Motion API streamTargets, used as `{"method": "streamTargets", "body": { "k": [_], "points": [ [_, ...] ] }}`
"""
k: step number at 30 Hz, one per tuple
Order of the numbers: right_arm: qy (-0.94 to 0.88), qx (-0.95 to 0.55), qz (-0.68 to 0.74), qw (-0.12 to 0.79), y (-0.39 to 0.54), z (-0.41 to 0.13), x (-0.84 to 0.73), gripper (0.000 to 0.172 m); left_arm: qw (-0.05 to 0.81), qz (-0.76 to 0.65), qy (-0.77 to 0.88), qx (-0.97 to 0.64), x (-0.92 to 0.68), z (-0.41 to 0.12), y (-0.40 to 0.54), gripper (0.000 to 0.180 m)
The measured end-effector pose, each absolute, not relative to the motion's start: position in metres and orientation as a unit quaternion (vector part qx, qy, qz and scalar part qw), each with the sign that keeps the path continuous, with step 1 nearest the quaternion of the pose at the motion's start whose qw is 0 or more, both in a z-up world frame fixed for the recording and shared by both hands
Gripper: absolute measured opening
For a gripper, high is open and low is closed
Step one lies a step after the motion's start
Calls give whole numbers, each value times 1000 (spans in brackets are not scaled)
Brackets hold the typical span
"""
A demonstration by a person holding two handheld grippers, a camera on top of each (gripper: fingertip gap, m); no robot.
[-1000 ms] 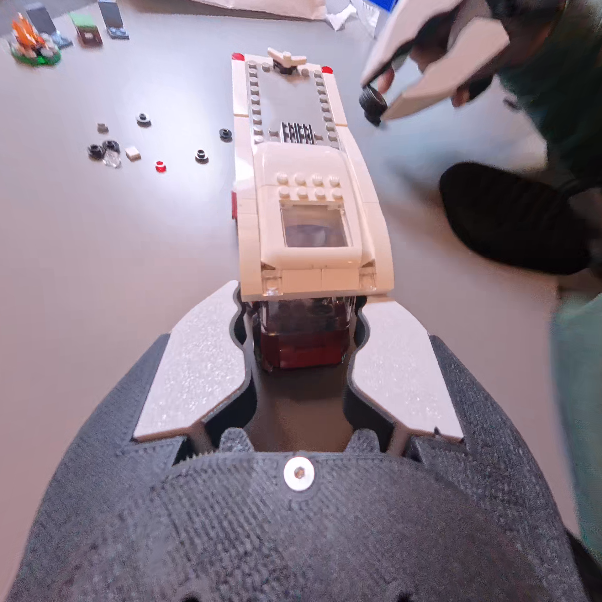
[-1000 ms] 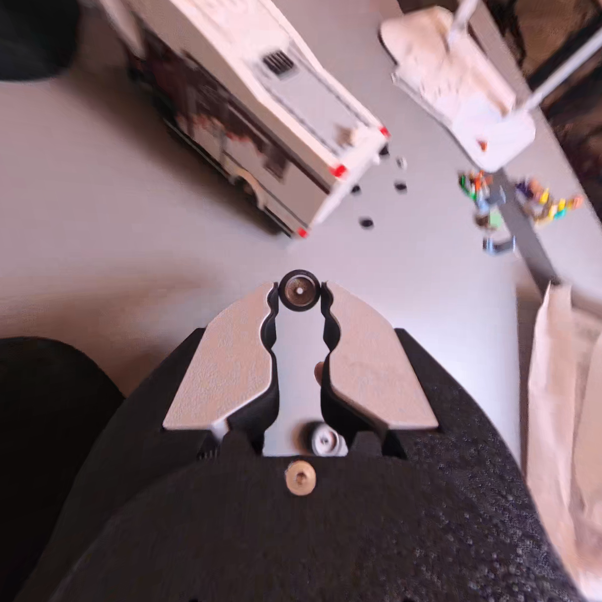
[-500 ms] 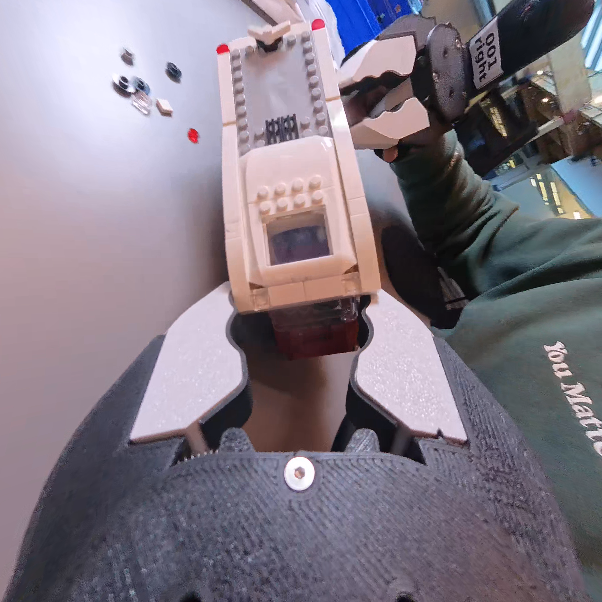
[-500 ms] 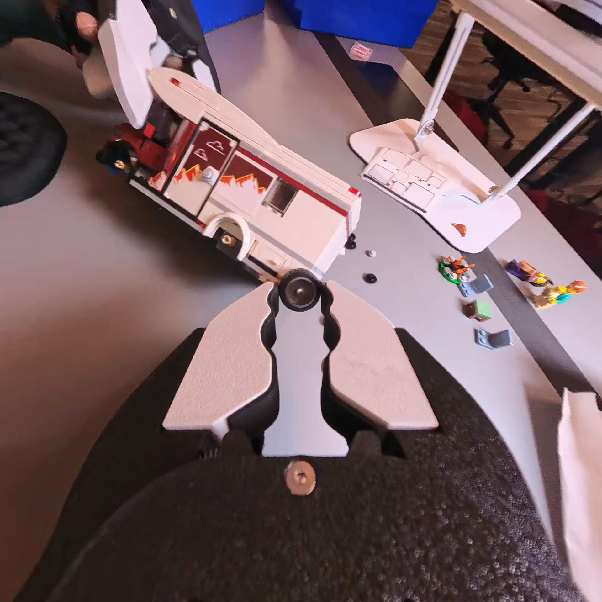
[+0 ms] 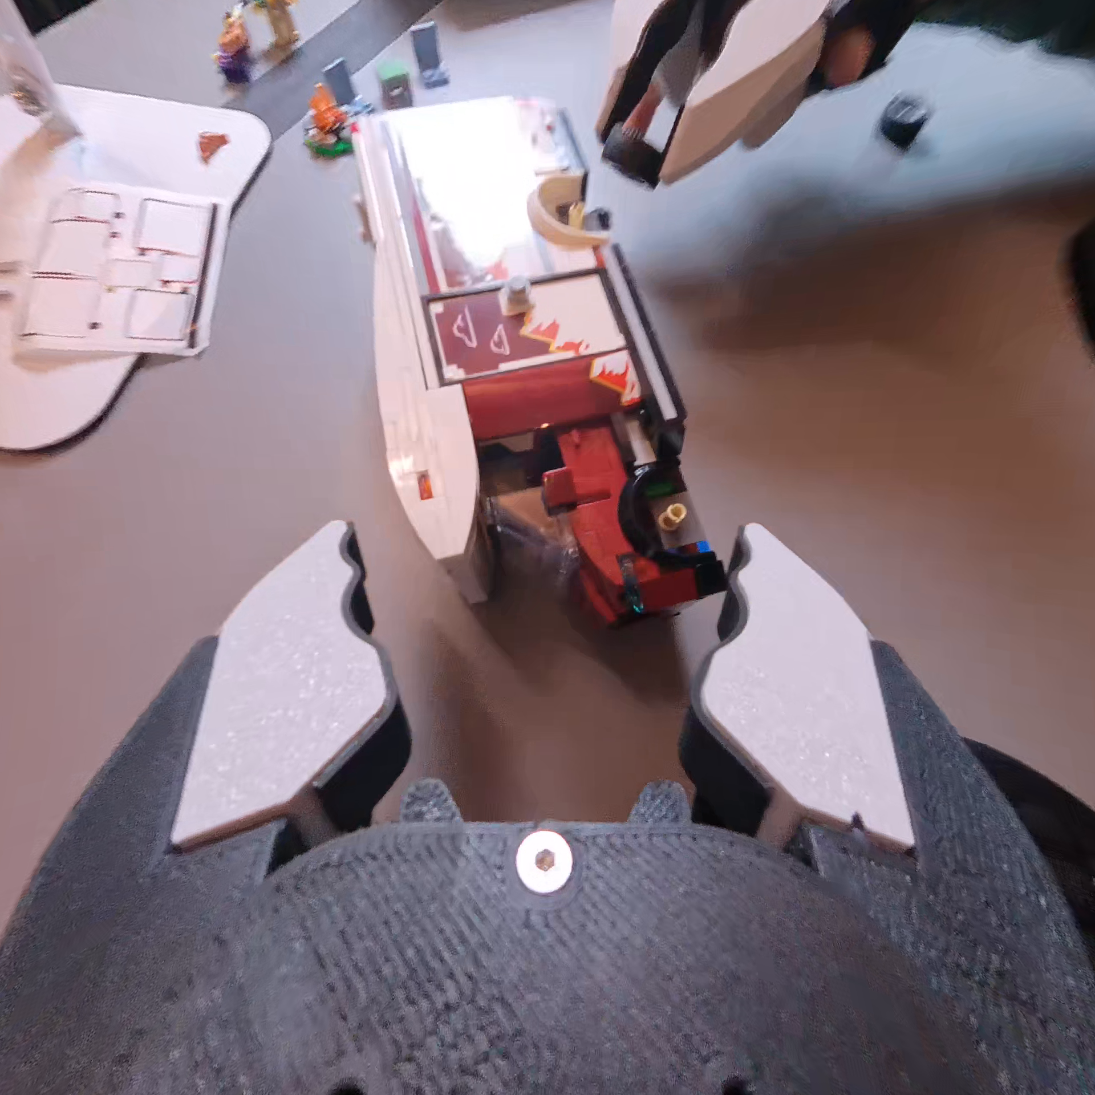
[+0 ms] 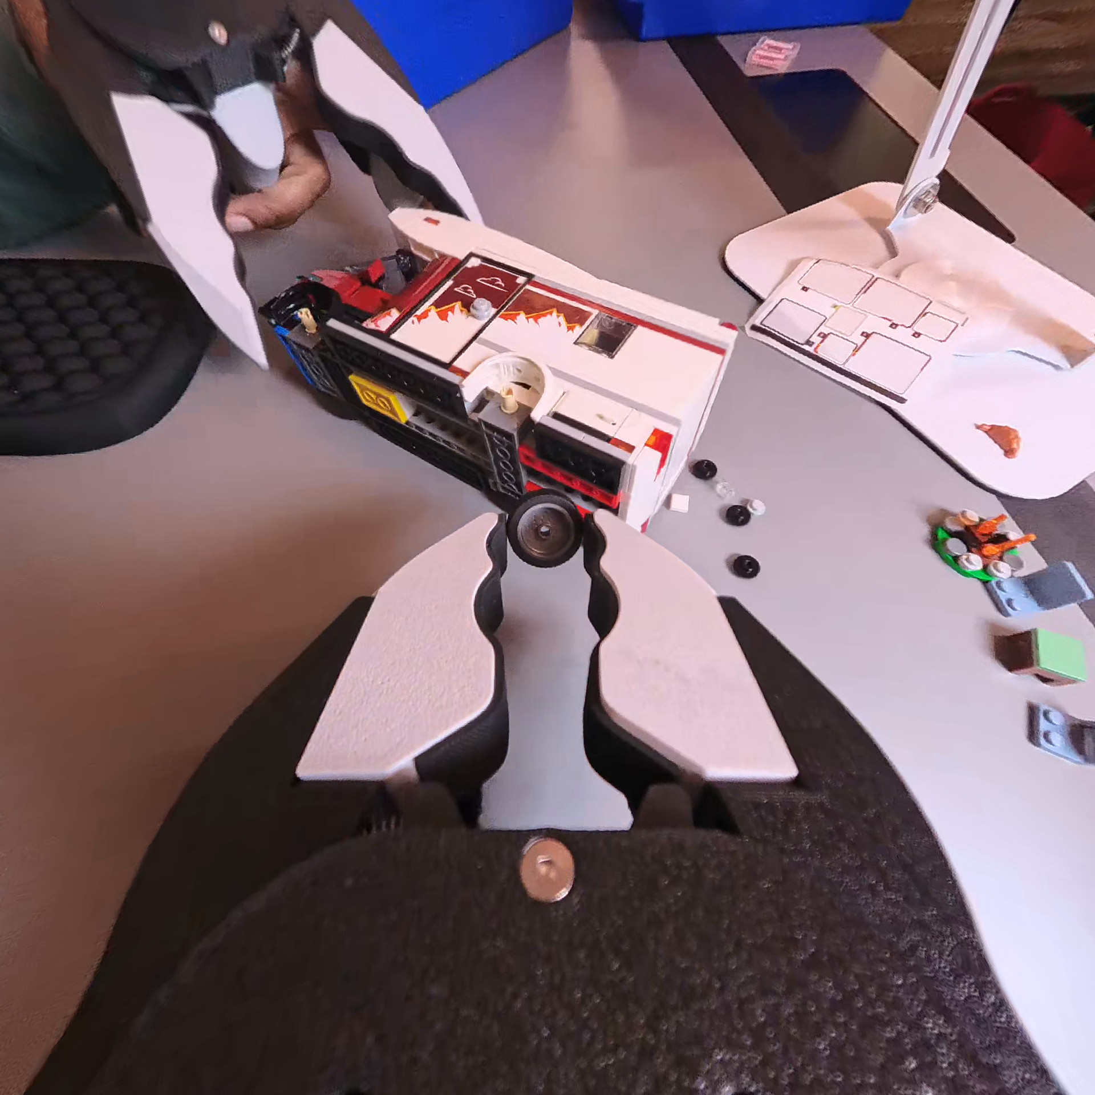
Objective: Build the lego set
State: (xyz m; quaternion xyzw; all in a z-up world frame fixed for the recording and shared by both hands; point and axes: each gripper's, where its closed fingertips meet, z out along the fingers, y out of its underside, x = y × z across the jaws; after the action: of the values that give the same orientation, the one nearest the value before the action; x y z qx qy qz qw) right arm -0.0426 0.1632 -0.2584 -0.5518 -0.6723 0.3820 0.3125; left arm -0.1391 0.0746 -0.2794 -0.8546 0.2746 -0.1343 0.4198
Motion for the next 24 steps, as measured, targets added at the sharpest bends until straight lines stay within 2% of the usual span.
{"method": "streamTargets", "body": {
  "k": [5,7,11,19,24],
  "points": [
    [-677,-544,372,329,173,-258,-42,24,428,-49,249,-868,-135,-300,74,122],
    [-686,-531,380,321,172,-258,-43,24,425,-11,260,-867,-136,-308,79,119],
    [-705,-512,382,309,166,-257,-45,24,432,-31,274,-859,-140,-306,87,106],
    [-728,-478,386,302,122,-235,-8,24,428,-157,381,-804,-128,-302,68,101],
    [-750,-471,335,322,83,-217,10,24,412,-175,441,-778,-99,-303,49,97]
  ]
}}
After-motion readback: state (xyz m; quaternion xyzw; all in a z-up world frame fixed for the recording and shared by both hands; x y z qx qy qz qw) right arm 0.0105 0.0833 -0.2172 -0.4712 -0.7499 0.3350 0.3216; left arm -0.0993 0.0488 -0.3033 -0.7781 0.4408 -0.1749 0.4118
